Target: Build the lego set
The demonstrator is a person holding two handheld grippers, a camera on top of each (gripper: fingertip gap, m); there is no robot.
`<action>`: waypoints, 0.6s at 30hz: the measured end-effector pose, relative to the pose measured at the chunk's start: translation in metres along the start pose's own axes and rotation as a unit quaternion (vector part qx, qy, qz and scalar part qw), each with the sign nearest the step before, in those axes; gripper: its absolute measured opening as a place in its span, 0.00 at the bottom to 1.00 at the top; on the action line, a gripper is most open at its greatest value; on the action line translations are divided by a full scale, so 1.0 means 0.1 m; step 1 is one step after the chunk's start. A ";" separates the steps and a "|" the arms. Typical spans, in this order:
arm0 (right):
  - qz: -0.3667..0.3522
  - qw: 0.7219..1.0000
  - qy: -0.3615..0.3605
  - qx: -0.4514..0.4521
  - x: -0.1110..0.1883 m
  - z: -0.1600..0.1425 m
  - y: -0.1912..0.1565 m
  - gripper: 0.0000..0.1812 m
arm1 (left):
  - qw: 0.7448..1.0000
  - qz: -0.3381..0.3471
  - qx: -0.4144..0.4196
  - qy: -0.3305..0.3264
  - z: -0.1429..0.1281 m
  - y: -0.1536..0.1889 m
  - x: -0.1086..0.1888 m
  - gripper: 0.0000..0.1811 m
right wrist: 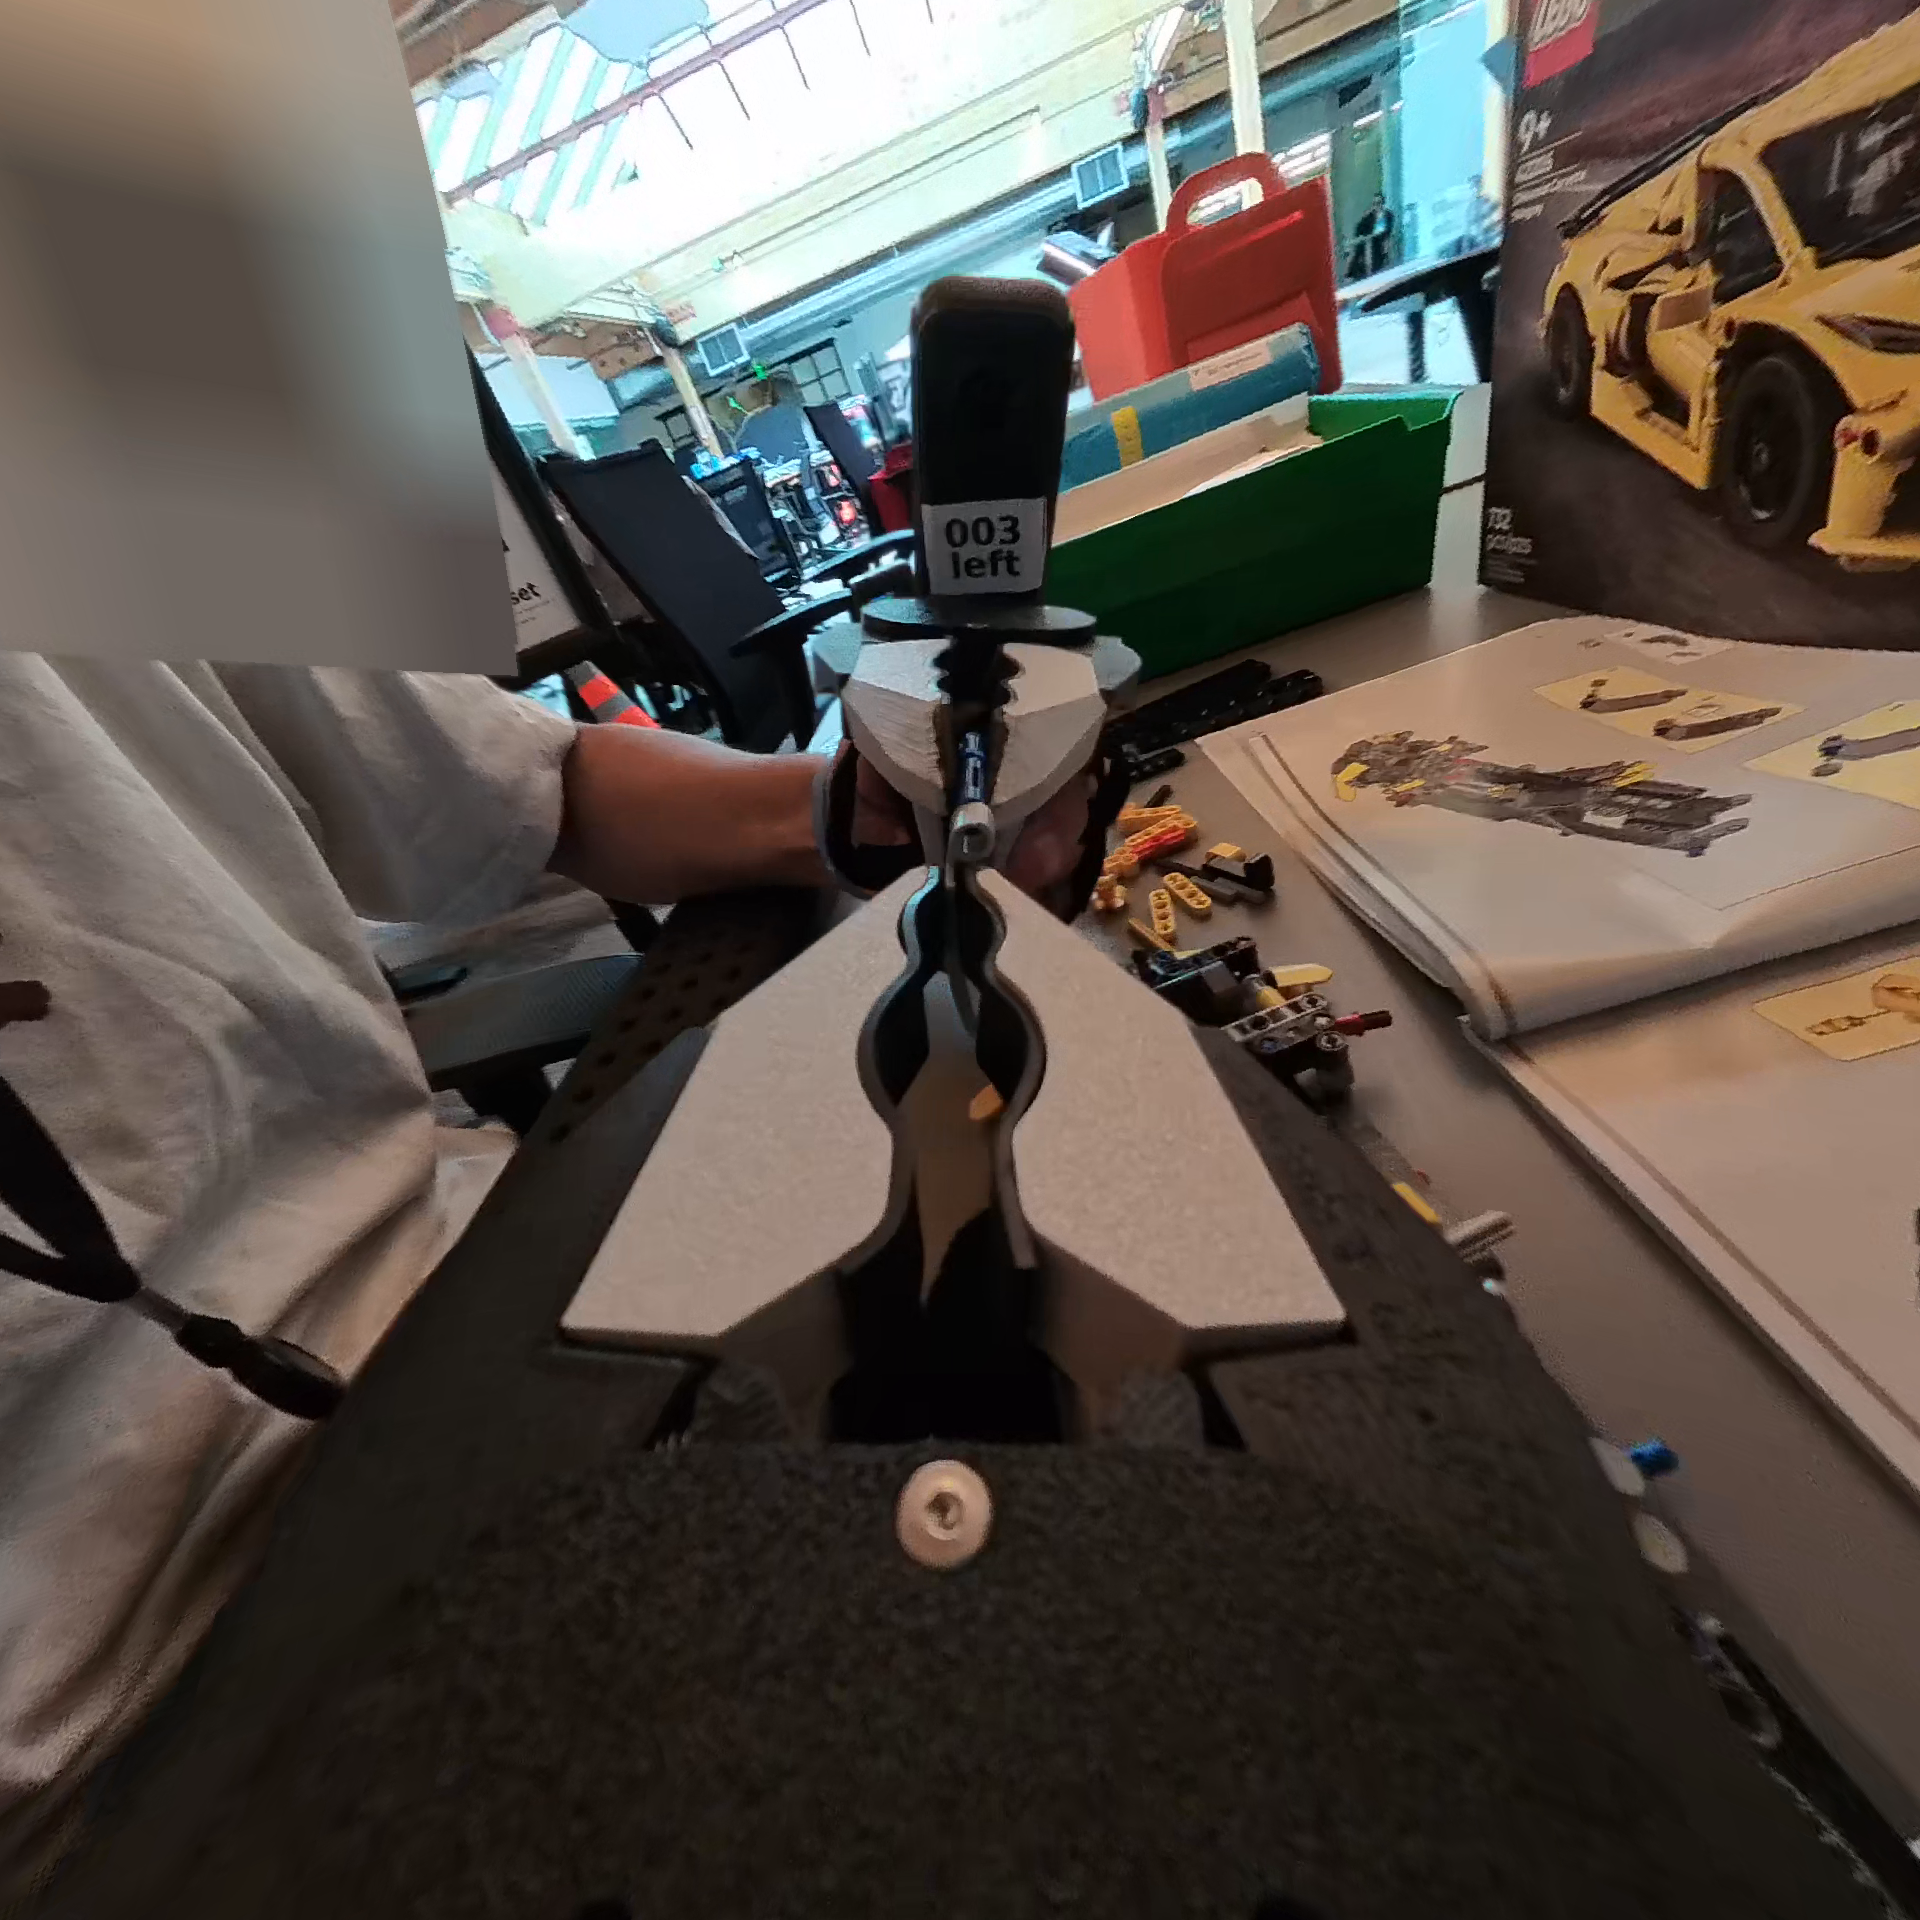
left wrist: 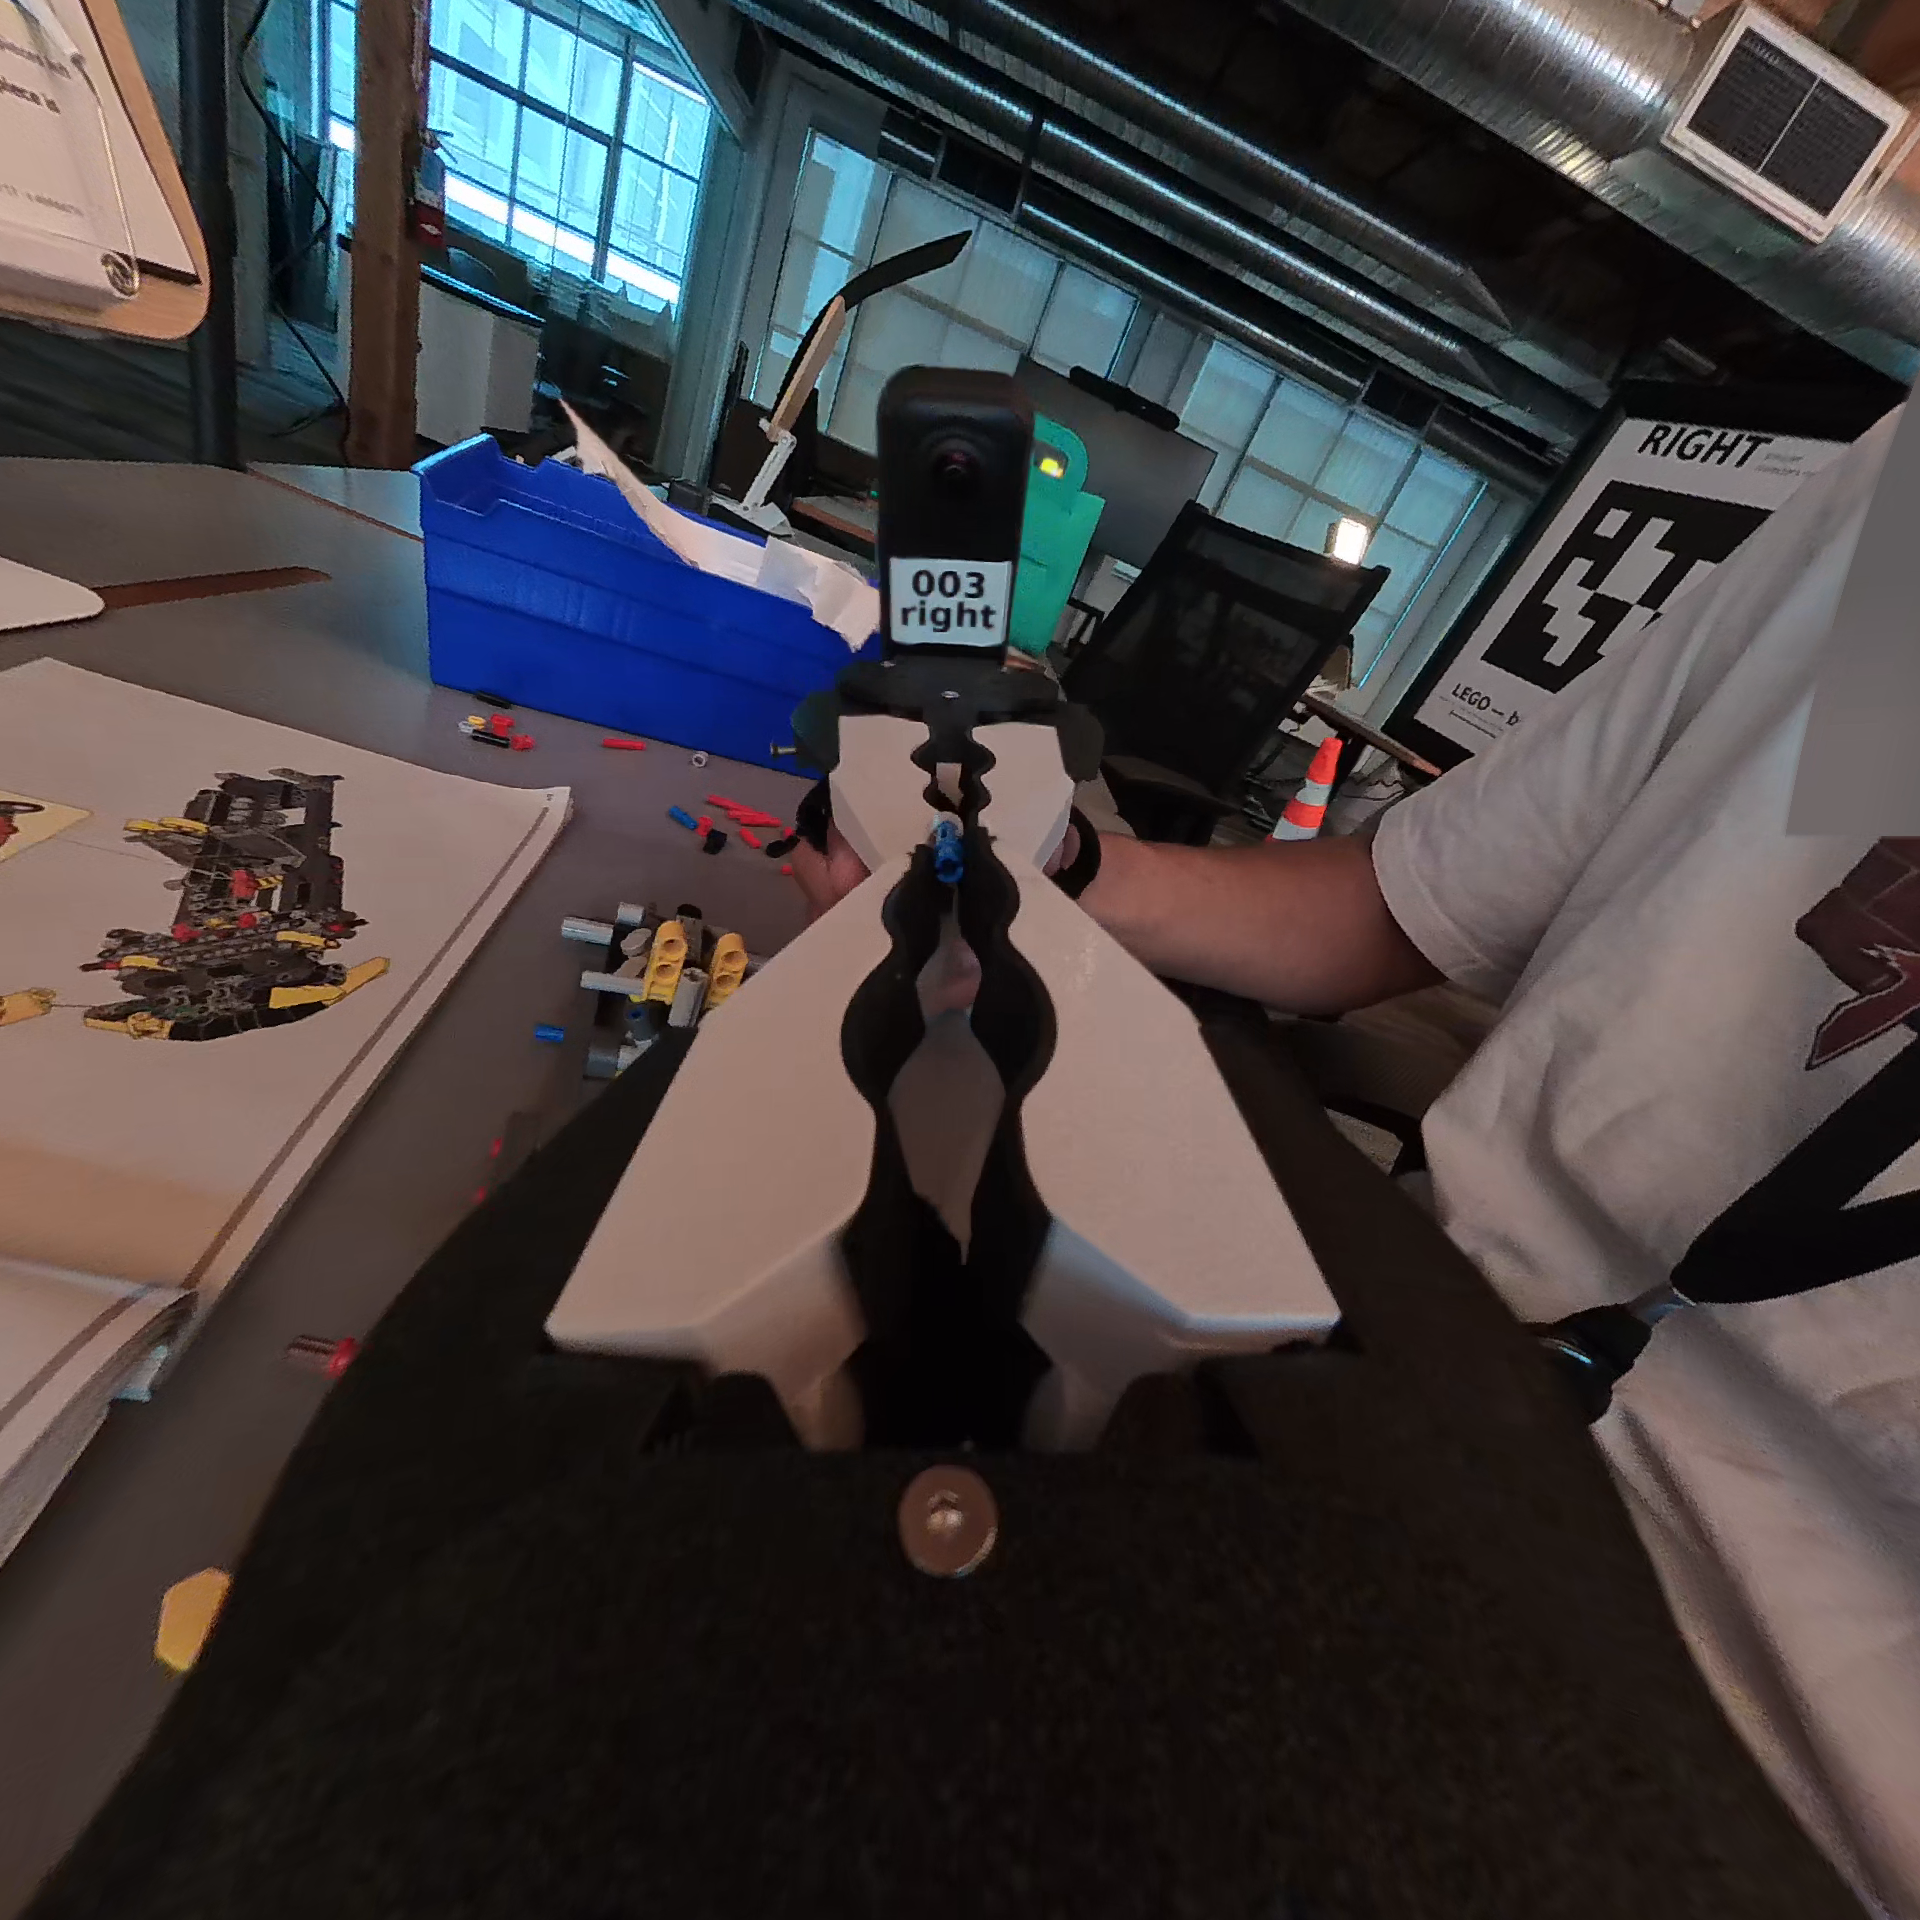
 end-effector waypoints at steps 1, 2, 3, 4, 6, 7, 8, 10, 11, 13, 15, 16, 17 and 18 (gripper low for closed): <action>0.007 1.000 0.002 -0.007 0.00 0.00 -0.01 0.01 | 1.000 0.001 -0.004 -0.001 0.00 0.00 0.00 0.02; 0.014 1.000 0.004 -0.015 -0.01 0.00 -0.01 0.01 | 1.000 0.002 -0.009 -0.003 -0.01 0.01 0.01 0.02; 0.023 0.999 0.008 -0.026 -0.01 0.00 -0.02 0.01 | 1.000 0.002 -0.014 -0.004 0.00 0.01 0.01 0.02; 0.033 0.999 0.014 -0.037 -0.01 0.00 -0.02 0.01 | 1.000 0.004 -0.021 -0.004 0.00 0.02 0.01 0.02; 0.046 0.998 0.017 -0.050 -0.02 0.00 -0.03 0.01 | 0.999 0.006 -0.035 -0.005 0.00 0.04 0.03 0.02; 0.050 0.997 0.016 -0.051 -0.03 0.00 -0.04 0.01 | 0.999 0.007 -0.041 -0.006 0.00 0.04 0.03 0.02; 0.052 0.997 0.016 -0.053 -0.03 0.00 -0.04 0.01 | 0.999 0.007 -0.045 -0.007 0.00 0.05 0.04 0.02; 0.050 0.997 0.016 -0.052 -0.04 -0.01 -0.03 0.01 | 0.999 0.010 -0.047 -0.007 0.00 0.05 0.04 0.02; 0.043 0.998 0.016 -0.049 -0.04 -0.01 -0.02 0.00 | 0.999 0.010 -0.045 -0.008 0.00 0.04 0.04 0.02; 0.038 0.998 0.014 -0.042 -0.03 0.00 -0.02 0.00 | 0.999 0.010 -0.040 -0.008 0.00 0.04 0.04 0.02; 0.031 0.999 0.008 -0.037 -0.03 -0.01 -0.01 0.00 | 0.999 0.013 -0.038 -0.010 -0.01 0.03 0.03 0.02; 0.025 0.999 0.004 -0.033 -0.02 -0.02 0.00 0.00 | 0.999 0.015 -0.036 -0.013 -0.02 0.02 0.02 0.02; 0.019 0.999 0.000 -0.026 -0.02 -0.03 0.00 0.00 | 0.999 0.018 -0.035 -0.014 -0.03 0.02 0.02 0.02; 0.012 1.000 -0.005 -0.017 -0.01 -0.03 0.00 0.00 | 0.999 0.018 -0.030 -0.015 -0.03 0.02 0.01 0.02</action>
Point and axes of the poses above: each gripper's, where its closed fingertips meet, x back along the fingers, z out of its top, y = z × x across the jaws, the point moved 5 cm from there along x, back along the fingers, and after that the axes turned 13 degrees about z, right-handed, at the moved point
